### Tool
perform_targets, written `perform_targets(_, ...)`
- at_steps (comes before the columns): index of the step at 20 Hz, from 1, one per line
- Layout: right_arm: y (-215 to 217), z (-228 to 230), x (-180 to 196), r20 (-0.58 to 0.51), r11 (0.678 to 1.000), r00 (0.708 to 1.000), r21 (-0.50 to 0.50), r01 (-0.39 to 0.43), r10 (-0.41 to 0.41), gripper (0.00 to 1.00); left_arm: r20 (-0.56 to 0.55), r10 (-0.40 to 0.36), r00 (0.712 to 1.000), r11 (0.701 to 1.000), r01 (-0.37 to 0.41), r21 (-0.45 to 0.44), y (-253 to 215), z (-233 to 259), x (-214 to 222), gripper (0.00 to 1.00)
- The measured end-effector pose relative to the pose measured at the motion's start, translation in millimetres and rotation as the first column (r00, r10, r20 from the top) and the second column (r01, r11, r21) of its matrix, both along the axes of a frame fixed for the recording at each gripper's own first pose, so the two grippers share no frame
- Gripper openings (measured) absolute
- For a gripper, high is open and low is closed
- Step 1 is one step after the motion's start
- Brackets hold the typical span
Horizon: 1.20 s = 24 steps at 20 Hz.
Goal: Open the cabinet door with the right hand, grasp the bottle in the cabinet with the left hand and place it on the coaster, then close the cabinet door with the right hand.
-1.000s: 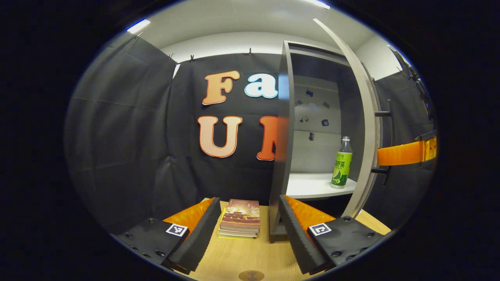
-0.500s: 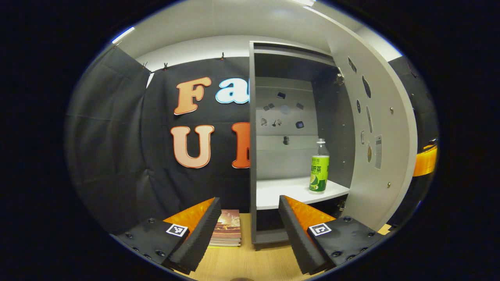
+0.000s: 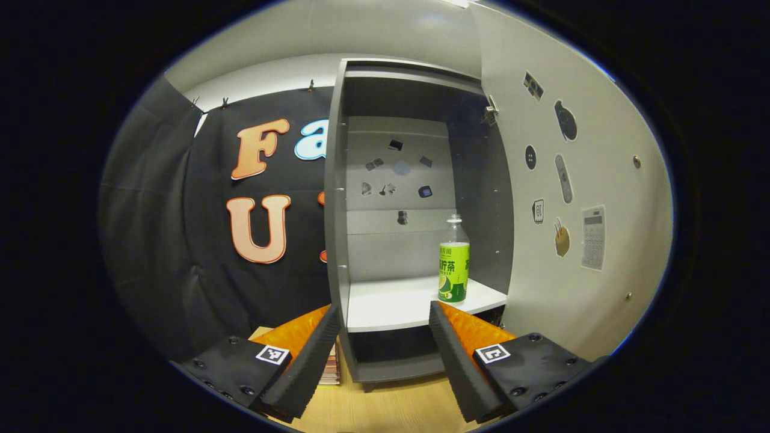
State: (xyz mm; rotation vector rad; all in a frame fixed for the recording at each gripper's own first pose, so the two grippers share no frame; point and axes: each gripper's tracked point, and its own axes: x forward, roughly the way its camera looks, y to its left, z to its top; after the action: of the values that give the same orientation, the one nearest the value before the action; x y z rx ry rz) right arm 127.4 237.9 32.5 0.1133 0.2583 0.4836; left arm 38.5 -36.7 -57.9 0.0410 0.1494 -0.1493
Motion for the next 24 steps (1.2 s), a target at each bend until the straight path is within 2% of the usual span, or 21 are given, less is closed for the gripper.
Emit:
perform_targets(1, -0.8, 0.9, -0.1, 0.001, 1.0, 1.0, 0.005, 0.01, -0.01, 0.23, -0.006, -0.009, 1.0, 1.0, 0.009, -0.002, -5.6, -2.6, 3.4, 0.93)
perform_targets(2, -2.5, 1.2, -0.4, 0.002, 1.0, 1.0, 0.011, 0.023, -0.023, 0.2, -0.012, -0.019, 1.0, 1.0, 0.019, -0.003, -12.3, -4.1, 6.5, 0.93)
perform_targets(3, -4.3, 1.5, 0.5, 0.004, 0.999, 0.999, 0.014, 0.041, -0.041, 0.23, -0.017, -0.03, 0.999, 1.0, 0.03, -0.005, -19.9, -6.4, 10.6, 0.94)
perform_targets(4, -6.7, 1.9, 1.5, 0.01, 0.998, 0.998, 0.013, 0.062, -0.062, 0.2, -0.022, -0.042, 0.999, 0.999, 0.042, -0.007, -27.4, -9.1, 13.8, 0.94)
perform_targets(6, -13.5, 1.3, 2.1, 0.017, 0.995, 0.995, 0.007, 0.101, -0.101, 0.2, -0.029, -0.063, 0.998, 0.998, 0.063, -0.011, -42.6, -12.2, 22.0, 0.94)
perform_targets(7, -16.7, 1.4, 4.5, 0.016, 0.992, 0.992, 0.009, 0.123, -0.123, 0.19, -0.03, -0.074, 0.997, 0.997, 0.074, -0.014, -50.9, -12.1, 26.3, 0.97)
perform_targets(9, -21.1, 2.5, 6.6, 0.015, 0.986, 0.986, 0.028, 0.166, -0.166, 0.19, -0.033, -0.094, 0.995, 0.995, 0.094, -0.022, -65.8, -12.5, 34.6, 0.94)
perform_targets(11, -24.5, 2.4, 6.9, 0.016, 0.978, 0.978, 0.041, 0.206, -0.206, 0.19, -0.031, -0.101, 0.994, 0.995, 0.1, -0.025, -76.1, -12.5, 43.4, 0.97)
perform_targets(19, -43.1, -0.7, 8.2, 0.003, 0.954, 0.955, 0.028, 0.297, -0.297, 0.18, -0.035, -0.139, 0.99, 0.99, 0.138, -0.035, -121.2, -18.1, 73.4, 0.97)
perform_targets(24, -59.3, -0.7, 13.7, 0.024, 0.928, 0.927, 0.006, 0.373, -0.373, 0.17, -0.047, -0.129, 0.99, 0.991, 0.128, -0.031, -141.5, -25.8, 107.3, 0.97)
